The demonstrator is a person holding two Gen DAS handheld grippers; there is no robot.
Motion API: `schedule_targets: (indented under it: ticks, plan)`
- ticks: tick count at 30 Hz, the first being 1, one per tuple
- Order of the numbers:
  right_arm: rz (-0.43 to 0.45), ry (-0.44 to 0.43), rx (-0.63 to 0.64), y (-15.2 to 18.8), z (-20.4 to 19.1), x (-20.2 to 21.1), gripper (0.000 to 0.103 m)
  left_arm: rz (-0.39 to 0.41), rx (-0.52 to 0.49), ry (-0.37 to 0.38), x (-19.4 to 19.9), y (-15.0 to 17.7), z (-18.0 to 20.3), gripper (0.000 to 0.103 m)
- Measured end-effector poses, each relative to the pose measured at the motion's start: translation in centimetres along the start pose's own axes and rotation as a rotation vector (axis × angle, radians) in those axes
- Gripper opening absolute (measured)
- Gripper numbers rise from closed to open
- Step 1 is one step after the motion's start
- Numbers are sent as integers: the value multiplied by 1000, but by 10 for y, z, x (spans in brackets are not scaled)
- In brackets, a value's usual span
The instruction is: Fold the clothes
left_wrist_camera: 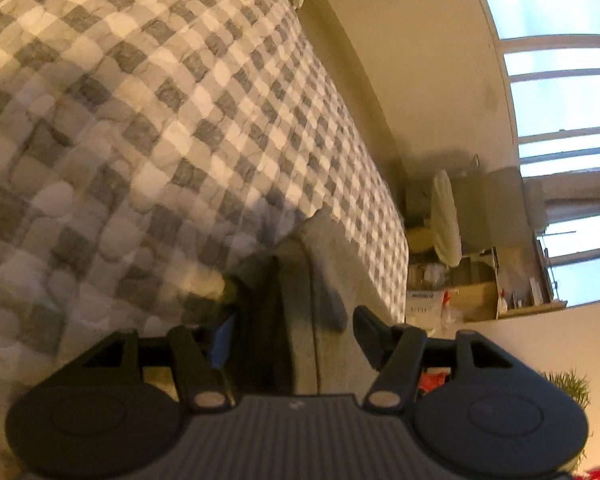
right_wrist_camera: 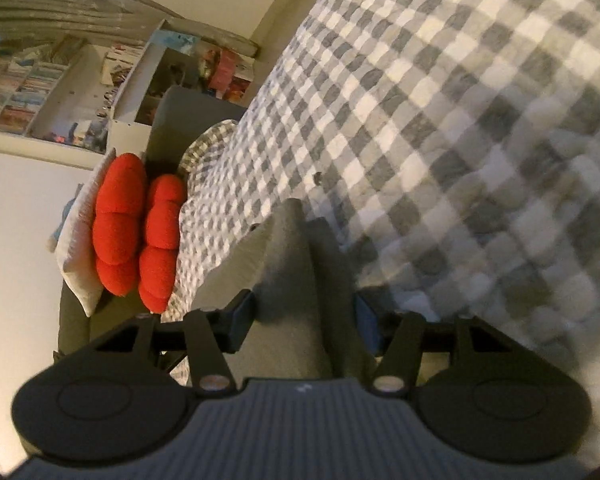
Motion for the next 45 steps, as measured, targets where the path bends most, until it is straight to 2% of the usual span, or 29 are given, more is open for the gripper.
schedule_targets:
  ticks: [1, 2, 3, 4, 6, 8, 14, 19, 22, 29, 38, 45]
  plan:
    - [4, -3, 6, 0, -1, -2, 52, 11, -11, -5, -3, 3, 6, 62]
    - [9, 4, 19, 1, -3, -5, 44, 14, -27, -12, -6, 5, 9, 54]
    - [14, 11, 33, 2, -5, -8, 42, 15, -44, -20, -9, 8, 13, 44]
    - [21, 18, 47, 2, -7, -7, 38, 25, -58, -36, -11, 10, 14, 41]
    - [35, 30, 68, 2, -15, -9, 34, 40, -78, -45, -7, 9, 18, 25]
    - [47, 14, 86, 0, -27, -13, 31, 59, -58, -22, 8, 7, 21, 24]
    - [53, -37, 145, 4, -72, -34, 29, 202, -22, -10, 68, -18, 27, 23]
    - [-39, -82, 213, 30, -129, -80, 28, 320, -30, -43, 136, -48, 10, 23]
    - [-103, -123, 270, 49, -170, -113, 28, 399, 13, -35, 188, -64, -13, 23]
    - [-257, -212, 403, 115, -265, -187, 28, 605, 64, -60, 322, -81, -63, 23]
    - [-431, -347, 548, 214, -388, -264, 28, 864, 119, -139, 476, -89, -107, 22]
    - [-527, -467, 606, 298, -474, -321, 28, 1020, 196, -201, 569, -88, -148, 22]
Point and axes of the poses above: each gripper's, at about its wrist camera, not at the fingertips, and x roughly against the way its jaws point, z to its right, y to its underside, the point moved 10 cm from there along -x, roughly the way its jaws point, and after that the axes turned 5 degrees about x, right-handed, at the moved point
